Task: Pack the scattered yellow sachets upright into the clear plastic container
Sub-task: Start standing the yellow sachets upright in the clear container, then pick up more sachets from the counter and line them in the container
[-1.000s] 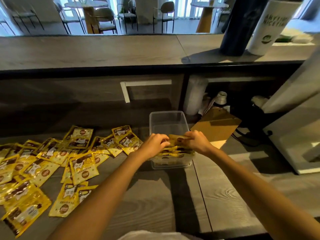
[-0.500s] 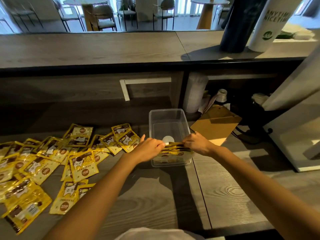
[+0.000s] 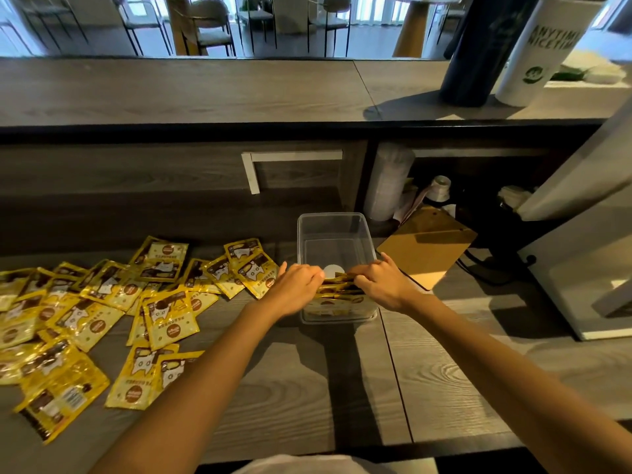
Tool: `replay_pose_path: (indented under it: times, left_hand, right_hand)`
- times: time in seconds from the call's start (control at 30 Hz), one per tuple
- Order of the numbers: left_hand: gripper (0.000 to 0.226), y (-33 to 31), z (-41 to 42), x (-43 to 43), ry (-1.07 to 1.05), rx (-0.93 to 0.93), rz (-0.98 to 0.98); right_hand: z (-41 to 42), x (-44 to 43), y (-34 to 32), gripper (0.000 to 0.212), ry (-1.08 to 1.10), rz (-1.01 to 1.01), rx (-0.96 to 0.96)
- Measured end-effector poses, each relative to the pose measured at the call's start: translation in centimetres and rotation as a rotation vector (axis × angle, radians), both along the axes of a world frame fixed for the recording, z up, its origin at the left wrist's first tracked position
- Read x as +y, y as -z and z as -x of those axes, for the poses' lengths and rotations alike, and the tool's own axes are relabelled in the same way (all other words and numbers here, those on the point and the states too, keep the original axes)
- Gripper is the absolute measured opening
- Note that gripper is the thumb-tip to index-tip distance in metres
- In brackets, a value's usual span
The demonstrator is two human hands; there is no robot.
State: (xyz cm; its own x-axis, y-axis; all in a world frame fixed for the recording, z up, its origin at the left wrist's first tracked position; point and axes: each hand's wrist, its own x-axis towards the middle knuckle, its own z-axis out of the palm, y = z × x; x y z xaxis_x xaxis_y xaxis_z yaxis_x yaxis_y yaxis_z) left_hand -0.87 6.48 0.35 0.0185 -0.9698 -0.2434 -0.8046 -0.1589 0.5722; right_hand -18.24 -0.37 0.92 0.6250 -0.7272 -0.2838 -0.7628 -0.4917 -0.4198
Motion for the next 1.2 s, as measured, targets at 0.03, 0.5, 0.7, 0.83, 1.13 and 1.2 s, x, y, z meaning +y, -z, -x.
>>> replay_pose_path:
  times: [0.03, 0.5, 0.7, 0.83, 1.13, 1.2]
  left_hand:
    - [0.038, -0.1, 0.0, 0.1, -0.01, 0.001, 0.005]
    - [0.036, 0.4, -10.1, 8.1, -0.603, -0.12, 0.101]
    - [0.038, 4.0, -16.1, 15.8, -0.83, -0.116, -0.136]
    - [0.039, 5.8, -17.0, 18.0, -0.835, -0.092, -0.22]
    - [0.042, 7.3, -14.9, 17.8, -0.44, -0.107, -0.166]
    - [0.038, 7.6, -14.3, 17.3, -0.363, -0.038, -0.137]
  right_hand:
    - [-0.2, 0.1, -0.1, 0.058, 0.007, 0.017, -0.007]
    - [-12.3, 9.1, 2.0, 0.04, -0.412, 0.37, -0.243]
    - [-18.9, 14.3, 6.3, 0.06, -0.878, 0.16, 0.105]
    - [-19.9, 14.8, 8.0, 0.054, -0.953, 0.14, 0.243]
    - [-16.8, 12.7, 7.1, 0.012, -0.589, 0.403, 0.333]
    - [-16.6, 12.5, 6.3, 0.01, -0.439, 0.424, 0.246]
